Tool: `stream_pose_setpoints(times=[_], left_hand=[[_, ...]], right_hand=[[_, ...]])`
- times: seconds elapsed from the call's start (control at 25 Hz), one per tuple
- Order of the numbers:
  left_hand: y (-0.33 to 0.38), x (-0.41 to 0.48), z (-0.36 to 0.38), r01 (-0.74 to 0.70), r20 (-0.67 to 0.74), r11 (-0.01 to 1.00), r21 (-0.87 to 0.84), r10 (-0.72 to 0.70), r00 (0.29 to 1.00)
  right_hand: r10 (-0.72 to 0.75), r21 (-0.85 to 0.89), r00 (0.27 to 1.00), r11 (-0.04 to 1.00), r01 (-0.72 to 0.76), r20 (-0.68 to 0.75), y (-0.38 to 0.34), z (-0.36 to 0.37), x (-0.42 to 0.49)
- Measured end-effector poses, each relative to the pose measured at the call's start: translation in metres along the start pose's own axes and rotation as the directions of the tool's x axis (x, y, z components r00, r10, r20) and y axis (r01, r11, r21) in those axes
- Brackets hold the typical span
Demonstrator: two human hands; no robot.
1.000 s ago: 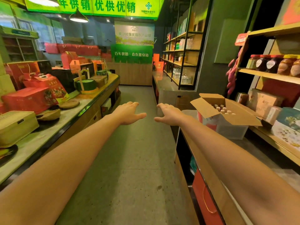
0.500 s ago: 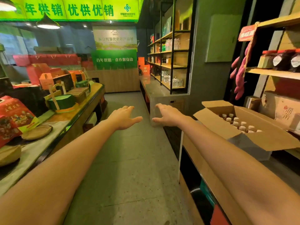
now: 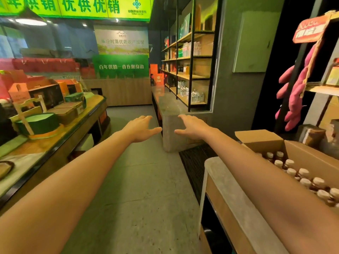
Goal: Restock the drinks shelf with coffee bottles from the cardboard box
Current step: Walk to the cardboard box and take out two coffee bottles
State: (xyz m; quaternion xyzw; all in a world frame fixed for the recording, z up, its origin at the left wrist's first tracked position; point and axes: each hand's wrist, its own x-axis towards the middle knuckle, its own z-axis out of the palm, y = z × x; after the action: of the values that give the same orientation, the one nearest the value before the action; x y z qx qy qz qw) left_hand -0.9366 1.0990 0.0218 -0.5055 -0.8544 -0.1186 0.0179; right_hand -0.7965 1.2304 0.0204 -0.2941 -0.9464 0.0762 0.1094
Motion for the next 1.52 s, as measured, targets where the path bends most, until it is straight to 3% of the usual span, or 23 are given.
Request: stream_pose_setpoints(times=[0.36,0.64,0.88,1.12,1.24,1.32,1.4,1.52], left_hand=[[0.014,0.194,0.049,-0.122,0.061,0.991,-0.057,0.125,0.990],[0.073,0.363,0.077,-0.402,0.084,0.913,-0.068,0.406,0.910],[0.174,0.440,0.111,-0.649,0.124,0.746,-0.145,0.665,0.737],[0.294,0.415,0.171,-0.807,0.218,0.524,-0.274,0.851,0.478],[0.358,0.389,0.191,-0.827,0.249,0.461,-0.320,0.884,0.396],[0.400,0.374,0.205,-0.867,0.263,0.378,-0.325,0.917,0.301],[0.437,0.361,0.220,-0.886,0.280,0.317,-0.340,0.933,0.226],[0.472,0.346,0.252,-0.879,0.321,0.292,-0.377,0.931,0.171]], right_hand=[[0.087,-0.052,0.996,0.995,-0.086,0.016,0.111,0.027,0.148],[0.366,-0.055,0.928,0.928,-0.370,-0.071,0.219,0.022,0.231],[0.657,0.000,0.745,0.750,-0.662,-0.113,0.304,0.013,0.203],[0.875,0.081,0.467,0.478,-0.874,-0.128,0.363,0.014,0.097],[0.934,0.079,0.337,0.348,-0.934,-0.120,0.385,0.008,0.037],[0.958,0.112,0.259,0.273,-0.955,-0.123,0.404,0.008,0.000],[0.969,0.143,0.208,0.227,-0.963,-0.135,0.424,0.010,-0.028],[0.973,0.163,0.192,0.212,-0.964,-0.129,0.451,0.025,-0.051]])
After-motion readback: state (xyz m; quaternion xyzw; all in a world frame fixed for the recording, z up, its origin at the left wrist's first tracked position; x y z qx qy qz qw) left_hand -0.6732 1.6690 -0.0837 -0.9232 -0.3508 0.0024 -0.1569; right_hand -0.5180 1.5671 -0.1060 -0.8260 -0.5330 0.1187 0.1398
